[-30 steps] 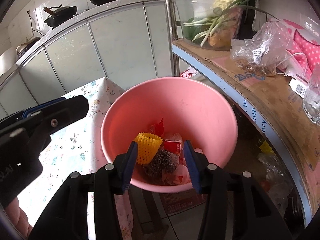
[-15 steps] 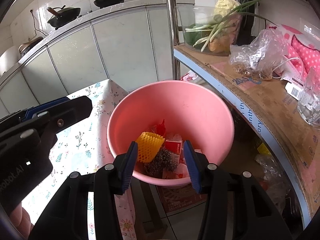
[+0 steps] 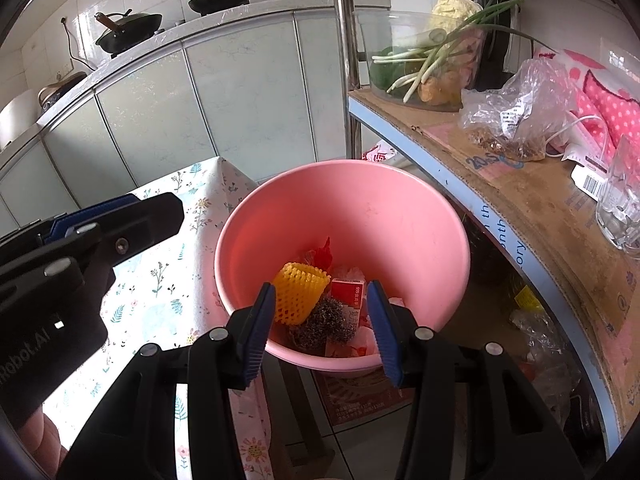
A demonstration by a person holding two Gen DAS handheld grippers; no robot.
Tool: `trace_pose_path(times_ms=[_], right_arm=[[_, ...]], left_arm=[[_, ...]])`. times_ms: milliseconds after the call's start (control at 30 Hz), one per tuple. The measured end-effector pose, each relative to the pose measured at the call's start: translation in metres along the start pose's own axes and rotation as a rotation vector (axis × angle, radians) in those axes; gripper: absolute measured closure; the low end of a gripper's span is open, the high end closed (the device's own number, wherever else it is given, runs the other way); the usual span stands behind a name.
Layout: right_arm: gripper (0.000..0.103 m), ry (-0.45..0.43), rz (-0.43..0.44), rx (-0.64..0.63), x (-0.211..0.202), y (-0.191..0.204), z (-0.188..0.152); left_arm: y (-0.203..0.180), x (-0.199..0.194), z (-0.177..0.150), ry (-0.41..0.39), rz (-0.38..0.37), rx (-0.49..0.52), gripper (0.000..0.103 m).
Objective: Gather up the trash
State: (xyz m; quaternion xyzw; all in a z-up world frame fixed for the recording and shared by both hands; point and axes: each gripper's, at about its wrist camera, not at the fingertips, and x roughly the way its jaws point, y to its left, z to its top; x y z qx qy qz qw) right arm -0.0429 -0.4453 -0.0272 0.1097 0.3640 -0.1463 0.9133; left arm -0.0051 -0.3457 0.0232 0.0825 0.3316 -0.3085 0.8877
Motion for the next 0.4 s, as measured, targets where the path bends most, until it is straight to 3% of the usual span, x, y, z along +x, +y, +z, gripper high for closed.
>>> trace_pose_path(times_ms=[400], right_arm=[[0.055,0.000,-0.001,0.000,0.0009,-0.0002,-0.0003]], left_arm=[[-0.0021,0.0041,0.0000,0.023,-0.010,-0.002,0.071]])
